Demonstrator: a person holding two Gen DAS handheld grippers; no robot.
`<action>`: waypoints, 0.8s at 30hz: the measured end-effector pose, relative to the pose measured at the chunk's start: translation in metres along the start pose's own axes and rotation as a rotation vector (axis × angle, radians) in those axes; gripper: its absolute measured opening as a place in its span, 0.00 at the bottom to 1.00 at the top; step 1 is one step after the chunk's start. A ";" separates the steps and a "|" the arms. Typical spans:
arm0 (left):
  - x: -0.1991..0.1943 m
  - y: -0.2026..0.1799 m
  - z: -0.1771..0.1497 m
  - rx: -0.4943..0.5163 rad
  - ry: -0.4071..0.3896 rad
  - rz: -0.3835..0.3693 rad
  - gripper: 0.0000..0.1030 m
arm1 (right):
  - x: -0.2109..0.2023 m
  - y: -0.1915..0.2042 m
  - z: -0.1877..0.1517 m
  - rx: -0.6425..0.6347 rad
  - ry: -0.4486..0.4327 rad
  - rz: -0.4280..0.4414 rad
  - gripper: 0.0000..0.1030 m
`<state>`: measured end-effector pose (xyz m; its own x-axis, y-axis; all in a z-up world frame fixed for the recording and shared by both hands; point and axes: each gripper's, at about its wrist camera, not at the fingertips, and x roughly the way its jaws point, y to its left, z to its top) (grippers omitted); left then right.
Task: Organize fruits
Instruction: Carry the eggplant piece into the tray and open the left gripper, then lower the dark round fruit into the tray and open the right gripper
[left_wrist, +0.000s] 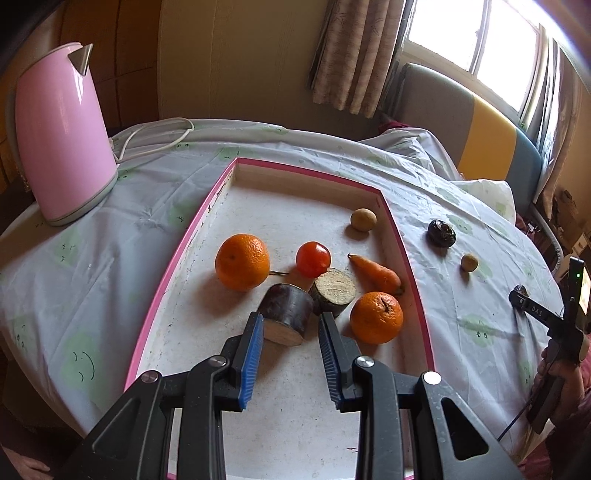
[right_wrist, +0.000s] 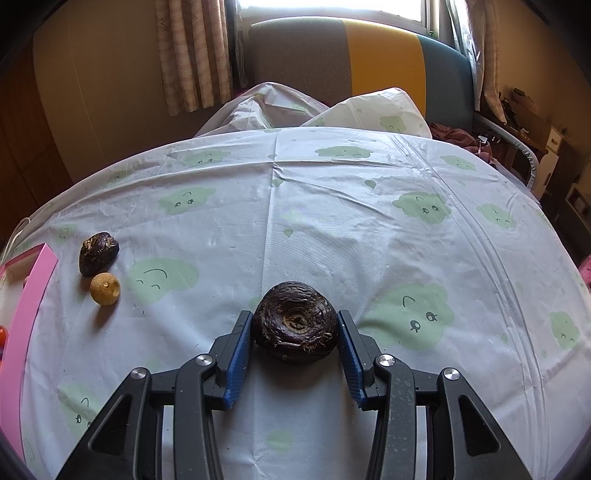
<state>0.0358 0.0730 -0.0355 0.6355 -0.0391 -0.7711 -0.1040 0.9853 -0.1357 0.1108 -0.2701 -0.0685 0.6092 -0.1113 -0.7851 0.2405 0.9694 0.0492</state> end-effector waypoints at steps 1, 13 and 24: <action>-0.001 0.000 0.000 0.000 -0.002 0.006 0.30 | 0.000 0.000 0.000 0.000 0.000 0.000 0.44; -0.018 0.003 0.001 -0.006 -0.034 0.017 0.30 | -0.001 0.001 0.000 -0.005 0.002 -0.006 0.44; -0.023 0.002 -0.001 0.009 -0.046 0.017 0.30 | -0.015 0.017 -0.002 -0.044 0.015 0.041 0.43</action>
<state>0.0201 0.0753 -0.0186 0.6680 -0.0150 -0.7440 -0.1082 0.9872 -0.1171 0.1042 -0.2514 -0.0572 0.6066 -0.0679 -0.7921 0.1814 0.9819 0.0547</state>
